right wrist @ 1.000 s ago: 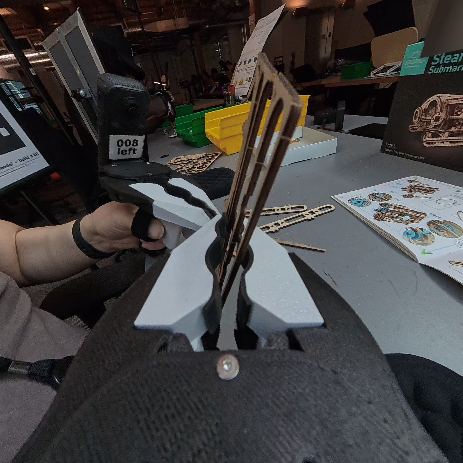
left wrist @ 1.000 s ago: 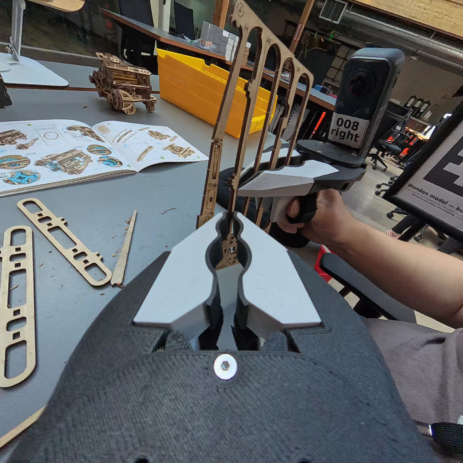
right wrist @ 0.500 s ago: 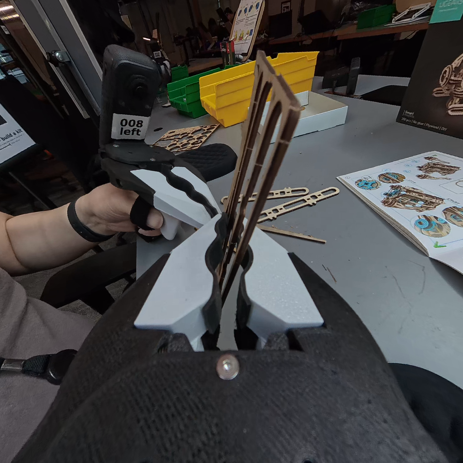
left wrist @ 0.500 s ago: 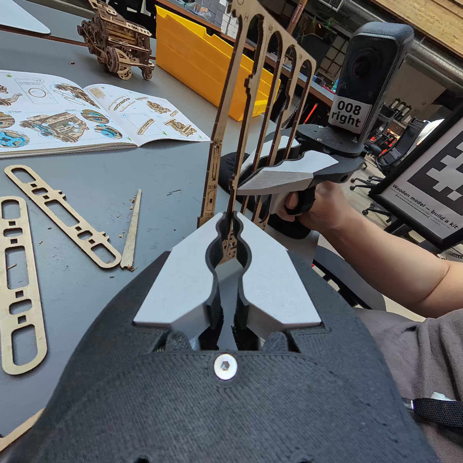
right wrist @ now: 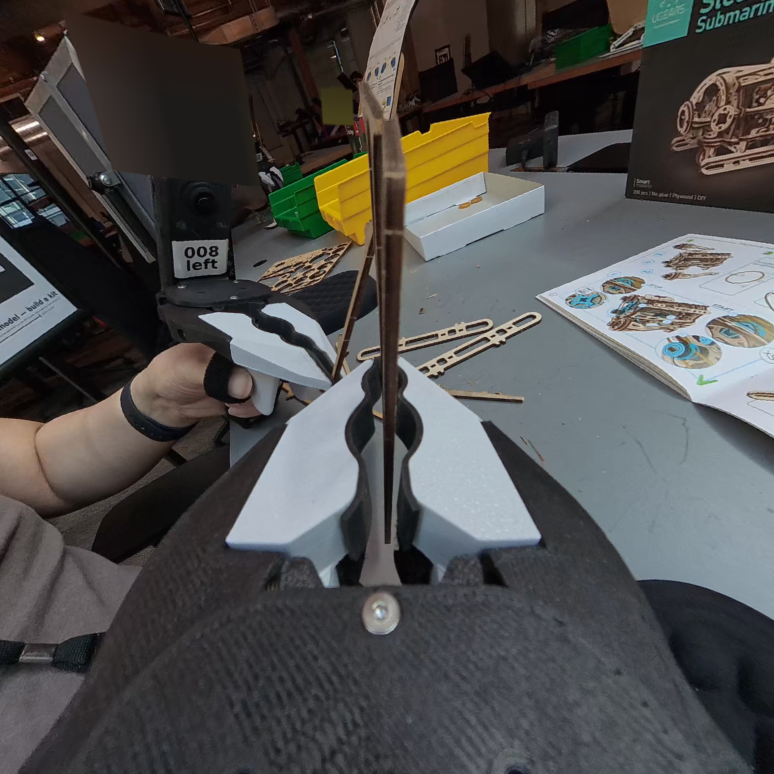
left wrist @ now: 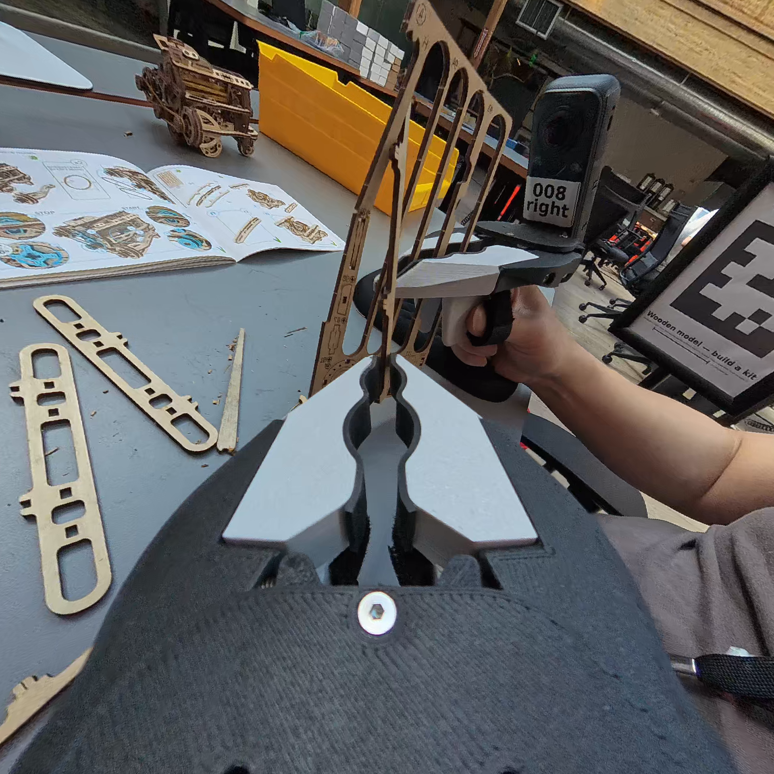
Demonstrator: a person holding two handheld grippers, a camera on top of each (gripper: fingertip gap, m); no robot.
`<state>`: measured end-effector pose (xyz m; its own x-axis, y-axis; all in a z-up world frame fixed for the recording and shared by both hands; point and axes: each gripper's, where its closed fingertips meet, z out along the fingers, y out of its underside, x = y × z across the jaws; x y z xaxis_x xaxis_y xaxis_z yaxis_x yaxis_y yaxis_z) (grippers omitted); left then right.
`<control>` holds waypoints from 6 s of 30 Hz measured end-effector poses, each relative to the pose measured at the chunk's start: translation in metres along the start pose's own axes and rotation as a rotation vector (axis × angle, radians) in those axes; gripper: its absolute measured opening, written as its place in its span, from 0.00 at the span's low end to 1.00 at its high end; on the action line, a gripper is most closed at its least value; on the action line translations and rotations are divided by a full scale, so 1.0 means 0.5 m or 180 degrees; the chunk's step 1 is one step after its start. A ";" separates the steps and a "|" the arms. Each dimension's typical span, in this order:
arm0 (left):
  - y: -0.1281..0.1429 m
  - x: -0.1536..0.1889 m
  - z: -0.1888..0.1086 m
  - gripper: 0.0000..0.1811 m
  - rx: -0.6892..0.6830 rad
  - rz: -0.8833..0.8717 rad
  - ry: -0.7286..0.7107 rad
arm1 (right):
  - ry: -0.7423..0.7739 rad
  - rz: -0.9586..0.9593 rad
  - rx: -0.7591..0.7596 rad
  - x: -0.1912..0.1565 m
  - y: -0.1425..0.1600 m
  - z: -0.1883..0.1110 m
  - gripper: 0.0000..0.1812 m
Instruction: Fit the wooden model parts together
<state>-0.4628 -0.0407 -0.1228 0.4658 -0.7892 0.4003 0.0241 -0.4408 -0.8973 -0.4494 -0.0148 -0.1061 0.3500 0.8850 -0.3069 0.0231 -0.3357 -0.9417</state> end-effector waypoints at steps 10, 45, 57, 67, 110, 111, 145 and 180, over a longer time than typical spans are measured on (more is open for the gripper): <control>0.019 0.011 -0.050 0.00 -0.0199 -0.0241 0.0116 | 0.0229 0.0592 -0.0099 0.052 0.005 0.004 0.00; -0.139 0.042 -0.008 0.08 0.1174 -0.0652 0.0511 | -0.1296 0.1464 0.1790 -0.017 -0.189 -0.023 0.00; -0.152 -0.020 -0.076 0.00 -0.0342 0.0013 0.0304 | 0.0101 0.0127 0.1031 0.117 -0.166 -0.126 0.33; -0.169 -0.037 -0.140 0.00 -0.1575 0.1185 0.0063 | -0.0403 -0.0966 0.0077 0.080 -0.193 -0.109 0.29; -0.127 -0.018 -0.218 0.24 -0.2813 0.0119 0.1850 | -0.0346 -0.7108 0.0311 -0.194 -0.123 0.038 0.00; -0.118 -0.009 -0.210 0.19 -0.2942 0.0111 0.1970 | -0.0352 -0.7114 0.0297 -0.190 -0.124 0.036 0.00; -0.173 -0.330 -0.362 0.25 0.0565 -0.0594 -0.0632 | -0.0971 0.2335 -0.0769 0.053 -0.072 0.361 0.00; -0.144 -0.275 -0.742 0.18 0.1693 -0.0468 -0.0930 | -0.2678 0.1150 -0.1348 -0.285 -0.144 0.651 0.00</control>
<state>-0.8570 -0.0592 -0.0440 0.6451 -0.5536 0.5266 0.5085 -0.2033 -0.8367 -0.8060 -0.0119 -0.0396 -0.3689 0.5928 -0.7159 0.4342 -0.5711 -0.6967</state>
